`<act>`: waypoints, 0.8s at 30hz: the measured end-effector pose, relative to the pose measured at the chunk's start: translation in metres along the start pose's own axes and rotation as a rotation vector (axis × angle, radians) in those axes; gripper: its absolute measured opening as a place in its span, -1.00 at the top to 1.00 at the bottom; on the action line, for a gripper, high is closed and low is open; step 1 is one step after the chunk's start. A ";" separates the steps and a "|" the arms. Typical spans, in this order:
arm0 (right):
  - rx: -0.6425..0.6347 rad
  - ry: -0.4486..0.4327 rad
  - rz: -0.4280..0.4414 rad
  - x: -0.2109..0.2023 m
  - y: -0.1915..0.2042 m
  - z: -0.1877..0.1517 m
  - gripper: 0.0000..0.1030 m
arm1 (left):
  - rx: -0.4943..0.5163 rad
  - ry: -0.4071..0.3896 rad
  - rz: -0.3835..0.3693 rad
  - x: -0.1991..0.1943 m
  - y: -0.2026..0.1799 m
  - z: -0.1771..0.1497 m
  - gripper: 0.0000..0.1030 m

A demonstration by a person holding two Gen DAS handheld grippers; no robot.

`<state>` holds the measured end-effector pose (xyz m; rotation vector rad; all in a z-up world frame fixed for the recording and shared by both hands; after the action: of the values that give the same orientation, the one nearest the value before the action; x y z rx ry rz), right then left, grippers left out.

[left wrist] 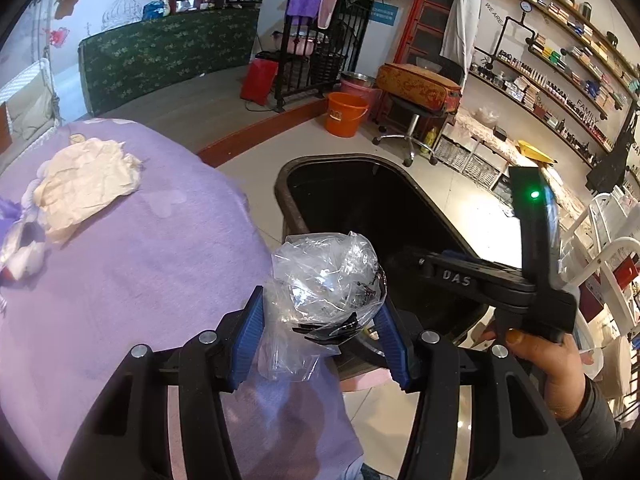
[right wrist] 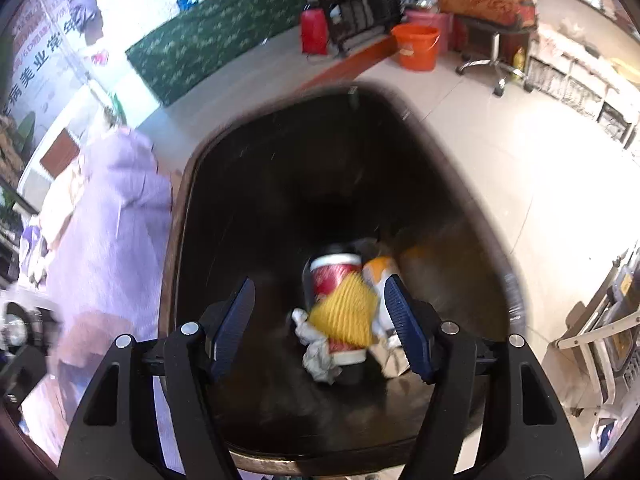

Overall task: Collect trash
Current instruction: 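Lower the clear wrapper into the bin and open the left tool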

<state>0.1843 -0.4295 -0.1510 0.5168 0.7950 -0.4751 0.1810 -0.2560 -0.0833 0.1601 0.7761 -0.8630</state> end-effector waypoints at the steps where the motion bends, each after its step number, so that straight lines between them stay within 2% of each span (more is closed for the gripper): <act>1: 0.009 -0.022 -0.007 -0.006 -0.003 0.005 -0.32 | 0.007 0.007 -0.011 0.004 -0.005 0.002 -0.01; 4: 0.057 -0.079 -0.023 -0.024 -0.011 0.016 -0.38 | 0.032 0.023 -0.029 0.018 -0.017 0.009 -0.01; 6: 0.103 -0.112 -0.020 -0.033 -0.022 0.023 -0.51 | 0.055 0.033 -0.038 0.027 -0.027 0.010 -0.01; 11: 0.143 -0.196 -0.068 -0.059 -0.043 0.040 -0.55 | 0.098 0.076 -0.059 0.050 -0.046 0.010 -0.01; 19: 0.194 -0.229 -0.107 -0.075 -0.072 0.045 -0.56 | 0.151 0.156 -0.080 0.078 -0.064 0.002 -0.01; 24: 0.220 -0.232 -0.120 -0.076 -0.083 0.045 -0.57 | 0.180 0.179 -0.082 0.089 -0.071 -0.002 -0.02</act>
<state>0.1146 -0.5055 -0.0875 0.6074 0.5552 -0.7249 0.1632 -0.3574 -0.1324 0.3704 0.8758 -1.0057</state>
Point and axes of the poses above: each gripper's, at about its wrist camera, not at the fingertips, and x roughly the way its jaws point, y to its left, z to its top, the point moved 8 cm from there along x, roughly the way its jaws point, and after that the axes turned 6 degrees about -y, right-handed, at the moved point
